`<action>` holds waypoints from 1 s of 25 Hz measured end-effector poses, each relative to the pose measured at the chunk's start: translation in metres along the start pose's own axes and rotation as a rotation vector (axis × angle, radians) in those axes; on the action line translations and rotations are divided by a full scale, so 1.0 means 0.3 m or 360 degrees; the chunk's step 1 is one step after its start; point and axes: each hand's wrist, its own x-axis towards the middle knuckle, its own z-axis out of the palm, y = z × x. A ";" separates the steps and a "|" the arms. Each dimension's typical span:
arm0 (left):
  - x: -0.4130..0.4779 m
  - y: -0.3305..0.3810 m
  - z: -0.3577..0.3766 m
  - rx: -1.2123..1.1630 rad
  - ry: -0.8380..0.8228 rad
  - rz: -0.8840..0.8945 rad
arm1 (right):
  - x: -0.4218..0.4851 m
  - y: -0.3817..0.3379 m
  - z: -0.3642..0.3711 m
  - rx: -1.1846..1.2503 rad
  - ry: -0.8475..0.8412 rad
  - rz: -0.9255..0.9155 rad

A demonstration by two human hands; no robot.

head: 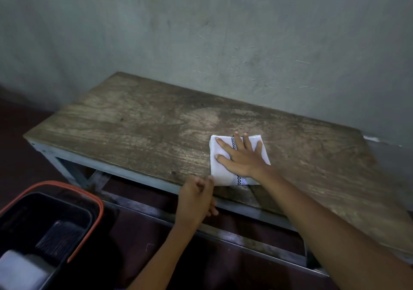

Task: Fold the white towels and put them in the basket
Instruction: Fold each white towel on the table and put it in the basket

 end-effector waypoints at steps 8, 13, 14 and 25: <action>0.292 0.173 0.061 0.1168 -0.0079 0.0299 | -0.063 0.171 -0.030 0.0411 0.0805 0.0329; 0.353 0.158 0.116 0.1394 0.0109 0.0362 | -0.074 0.230 0.051 0.0664 0.0566 0.0485; 0.349 0.153 0.112 0.1357 0.0160 0.0376 | -0.071 0.228 0.057 0.0673 0.0560 0.0478; 0.299 0.124 0.088 0.1208 -0.0045 0.0204 | -0.129 0.186 0.014 0.1404 0.0404 0.0436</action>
